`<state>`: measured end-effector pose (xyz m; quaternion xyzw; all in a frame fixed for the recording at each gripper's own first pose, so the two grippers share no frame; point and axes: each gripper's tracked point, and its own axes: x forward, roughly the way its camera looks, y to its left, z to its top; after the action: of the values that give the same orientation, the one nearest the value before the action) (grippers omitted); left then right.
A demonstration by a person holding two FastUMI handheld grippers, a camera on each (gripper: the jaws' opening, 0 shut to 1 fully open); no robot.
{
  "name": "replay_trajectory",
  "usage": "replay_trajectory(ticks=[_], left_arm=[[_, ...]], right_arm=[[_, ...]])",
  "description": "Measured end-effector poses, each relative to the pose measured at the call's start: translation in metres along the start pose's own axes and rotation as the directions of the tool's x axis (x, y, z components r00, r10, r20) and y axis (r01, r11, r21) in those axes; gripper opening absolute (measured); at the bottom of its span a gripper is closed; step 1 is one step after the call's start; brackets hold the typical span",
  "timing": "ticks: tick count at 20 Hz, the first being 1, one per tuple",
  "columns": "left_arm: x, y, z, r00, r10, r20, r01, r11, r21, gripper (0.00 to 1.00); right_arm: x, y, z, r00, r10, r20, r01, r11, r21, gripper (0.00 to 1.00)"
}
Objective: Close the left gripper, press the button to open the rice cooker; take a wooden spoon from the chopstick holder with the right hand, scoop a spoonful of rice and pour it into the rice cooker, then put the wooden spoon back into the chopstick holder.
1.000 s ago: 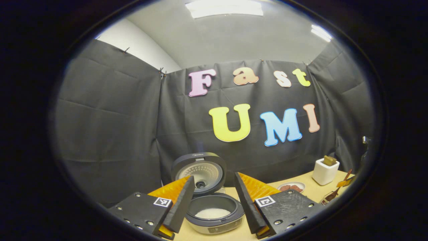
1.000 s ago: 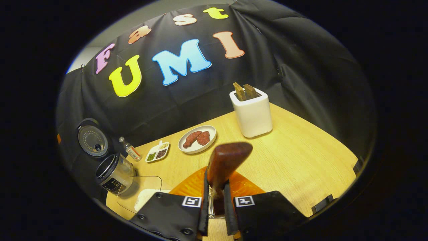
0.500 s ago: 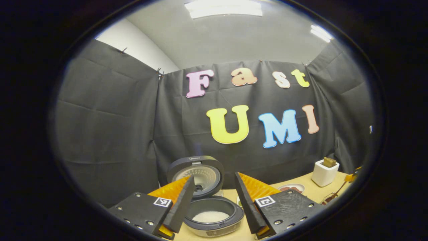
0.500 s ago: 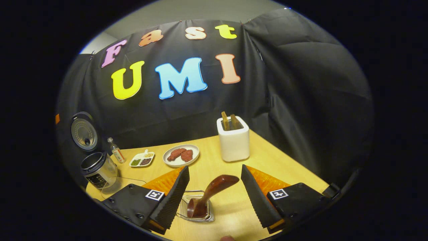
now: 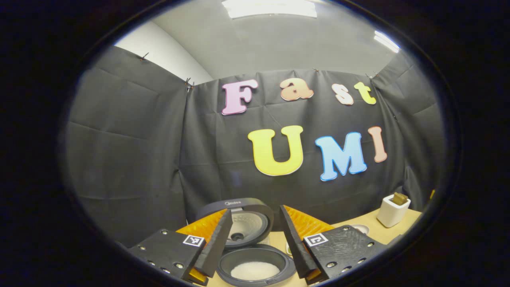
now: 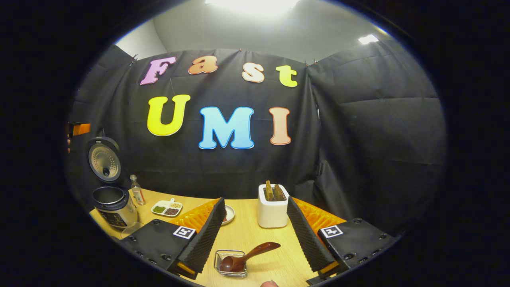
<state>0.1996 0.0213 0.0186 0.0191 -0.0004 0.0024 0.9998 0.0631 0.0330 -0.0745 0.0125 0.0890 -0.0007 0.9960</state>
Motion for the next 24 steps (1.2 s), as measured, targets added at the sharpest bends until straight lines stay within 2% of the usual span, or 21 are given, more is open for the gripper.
replay_trajectory(ticks=[5,6,7,8,9,11,12,13,14,15,16,17,18,19,24], left_arm=[[0.064,0.030,0.007,1.000,0.022,0.007,-0.022,1.000,-0.001,0.75],[0.075,0.036,0.004,1.000,0.025,0.006,-0.025,1.000,-0.001,0.75],[0.087,0.042,0.002,1.000,0.027,0.000,-0.027,1.000,-0.006,0.75],[0.100,0.045,-0.003,1.000,0.023,-0.009,-0.023,1.000,-0.020,0.75],[0.111,0.048,-0.007,1.000,0.016,-0.020,-0.017,0.999,-0.044,0.76],[0.132,0.054,-0.018,0.999,0.006,-0.041,-0.010,0.996,-0.094,0.75],[0.141,0.058,-0.023,0.999,0.006,-0.046,-0.011,0.994,-0.111,0.75],[0.150,0.062,-0.028,0.999,0.010,-0.049,-0.015,0.994,-0.112,0.76],[0.159,0.066,-0.035,0.998,0.009,-0.054,-0.015,0.995,-0.104,0.76],[0.166,0.068,-0.044,0.997,0.013,-0.071,-0.019,0.996,-0.092,0.76],[0.173,0.072,-0.055,0.996,0.018,-0.093,-0.026,0.996,-0.085,0.76],[0.178,0.071,-0.066,0.993,0.018,-0.115,-0.028,0.996,-0.090,0.75],[0.183,0.070,-0.075,0.990,0.018,-0.139,-0.032,0.994,-0.103,0.75],[0.183,0.071,-0.073,0.993,0.021,-0.120,-0.033,0.994,-0.101,0.76],[0.165,0.067,-0.077,0.990,0.014,-0.138,-0.028,0.994,-0.104,0.80]], right_arm=[[0.003,0.030,-0.007,1.000,0.005,-0.006,-0.005,1.000,-0.012,0.98],[0.004,0.036,-0.010,1.000,0.005,-0.014,-0.006,1.000,-0.011,0.94],[0.004,0.041,-0.014,1.000,0.005,-0.025,-0.005,1.000,-0.007,0.98],[0.005,0.046,-0.018,0.999,0.001,-0.038,-0.002,1.000,-0.002,0.98],[0.006,0.049,-0.021,0.999,-0.005,-0.044,0.005,1.000,0.001,0.94],[0.007,0.054,-0.024,0.999,-0.018,-0.049,0.017,1.000,-0.004,0.98],[0.007,0.055,-0.024,0.998,-0.027,-0.048,0.026,1.000,-0.008,0.93],[0.007,0.055,-0.023,0.998,-0.032,-0.047,0.032,0.999,-0.010,0.93],[0.007,0.056,-0.022,0.998,-0.036,-0.044,0.036,0.999,-0.009,0.98],[0.009,0.057,-0.019,0.998,-0.040,-0.040,0.040,0.999,-0.010,0.98],[0.009,0.056,-0.018,0.998,-0.044,-0.038,0.043,0.999,-0.015,0.98],[0.010,0.055,-0.017,0.998,-0.047,-0.036,0.046,0.999,-0.020,0.93],[0.010,0.056,-0.017,0.998,-0.047,-0.038,0.046,0.999,-0.029,0.93],[0.010,0.055,-0.017,0.998,-0.047,-0.039,0.045,0.998,-0.042,0.98],[0.014,0.055,-0.013,0.999,-0.017,-0.037,0.016,0.999,-0.040,0.98]])
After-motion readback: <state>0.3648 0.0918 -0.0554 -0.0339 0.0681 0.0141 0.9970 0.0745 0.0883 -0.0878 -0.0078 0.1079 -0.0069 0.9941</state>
